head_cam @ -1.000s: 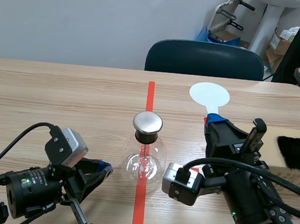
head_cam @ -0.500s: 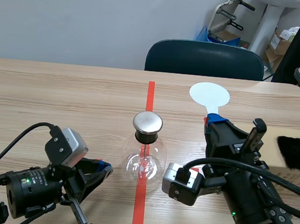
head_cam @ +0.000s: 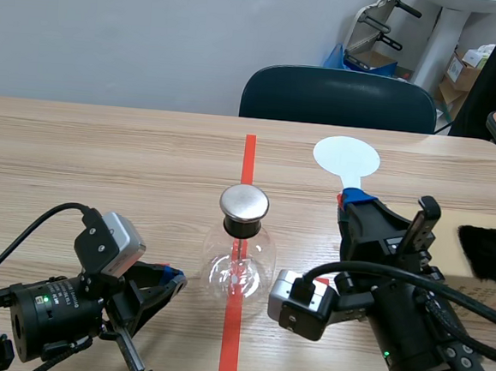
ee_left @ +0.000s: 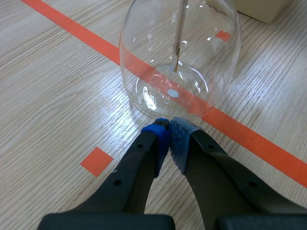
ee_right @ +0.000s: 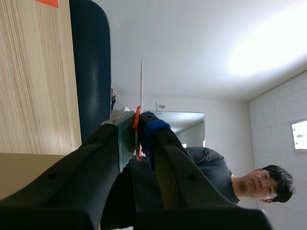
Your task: Do the electroscope experiment
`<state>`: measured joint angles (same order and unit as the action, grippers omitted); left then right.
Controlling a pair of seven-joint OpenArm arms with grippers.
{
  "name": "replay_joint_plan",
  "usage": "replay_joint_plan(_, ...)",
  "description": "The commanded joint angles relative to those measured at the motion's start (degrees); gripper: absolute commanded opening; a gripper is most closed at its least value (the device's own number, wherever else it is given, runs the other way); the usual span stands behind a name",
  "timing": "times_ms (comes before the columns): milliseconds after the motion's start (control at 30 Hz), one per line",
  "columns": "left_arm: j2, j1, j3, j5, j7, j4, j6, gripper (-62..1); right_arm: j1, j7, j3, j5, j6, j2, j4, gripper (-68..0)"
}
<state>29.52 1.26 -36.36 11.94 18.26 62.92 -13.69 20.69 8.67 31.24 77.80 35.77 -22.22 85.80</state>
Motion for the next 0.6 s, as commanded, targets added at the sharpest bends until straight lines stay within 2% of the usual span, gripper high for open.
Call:
replay_joint_plan(0,-0.3,-0.3,0.2,0.2,0.8,0.4,-0.1,-57.8,-0.4,0.0,-0.1,0.0,0.6,0.0,0.3,-66.9)
replay_joint_plan(567,-0.3,-0.3,0.2,0.2,0.2,0.4,-0.1,-57.8,-0.4,0.0,-0.1,0.0,0.6,0.0,0.3,-66.9)
